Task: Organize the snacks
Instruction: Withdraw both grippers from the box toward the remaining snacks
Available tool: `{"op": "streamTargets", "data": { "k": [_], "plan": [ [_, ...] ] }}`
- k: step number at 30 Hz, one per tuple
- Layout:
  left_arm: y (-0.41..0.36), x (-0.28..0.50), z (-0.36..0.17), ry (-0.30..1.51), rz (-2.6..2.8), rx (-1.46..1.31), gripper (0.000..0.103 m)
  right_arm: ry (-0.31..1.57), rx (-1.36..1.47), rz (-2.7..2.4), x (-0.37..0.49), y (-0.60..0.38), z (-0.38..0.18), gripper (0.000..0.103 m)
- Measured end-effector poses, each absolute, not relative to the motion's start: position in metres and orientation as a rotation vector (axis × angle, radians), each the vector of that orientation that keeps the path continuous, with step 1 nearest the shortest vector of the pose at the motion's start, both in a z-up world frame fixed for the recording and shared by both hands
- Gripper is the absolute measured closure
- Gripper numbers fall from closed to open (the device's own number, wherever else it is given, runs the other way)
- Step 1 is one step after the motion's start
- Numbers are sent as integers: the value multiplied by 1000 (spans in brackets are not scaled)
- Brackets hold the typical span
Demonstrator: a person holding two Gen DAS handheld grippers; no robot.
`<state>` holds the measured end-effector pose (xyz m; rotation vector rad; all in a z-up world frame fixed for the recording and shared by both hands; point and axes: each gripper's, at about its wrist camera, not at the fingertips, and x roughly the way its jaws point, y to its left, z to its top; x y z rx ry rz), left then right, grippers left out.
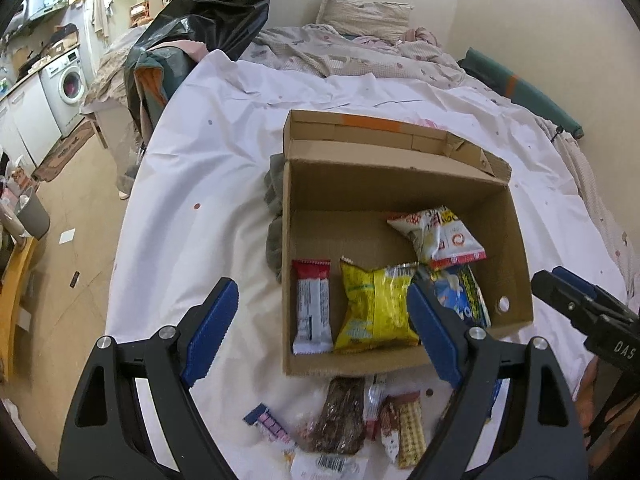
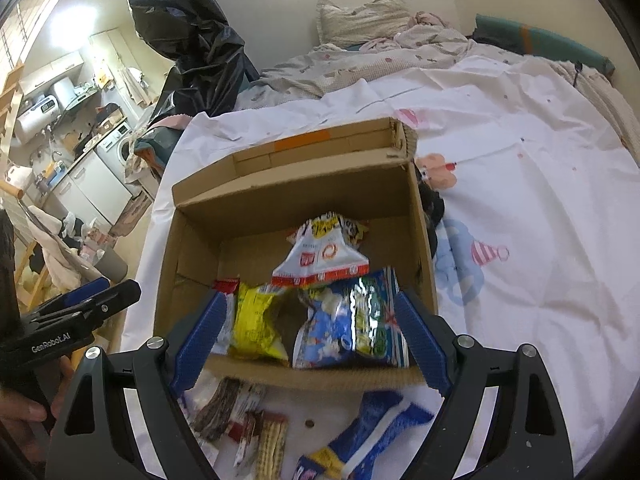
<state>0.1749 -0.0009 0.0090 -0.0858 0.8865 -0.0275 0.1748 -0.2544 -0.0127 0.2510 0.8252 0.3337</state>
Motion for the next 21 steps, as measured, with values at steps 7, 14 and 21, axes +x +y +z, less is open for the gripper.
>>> {"op": "streamTargets", "data": {
  "k": [7,14,21],
  "plan": [
    [2,148,6,893,-36,-69,19,857,265,336,147,-260,-19,15],
    [9,127,-3,925,-13,-86,19,892,276,335,127,-262,-29,15],
    [19,115,-13,959,22,-124,19,933,316,314,116,-271,-39,15]
  ]
}}
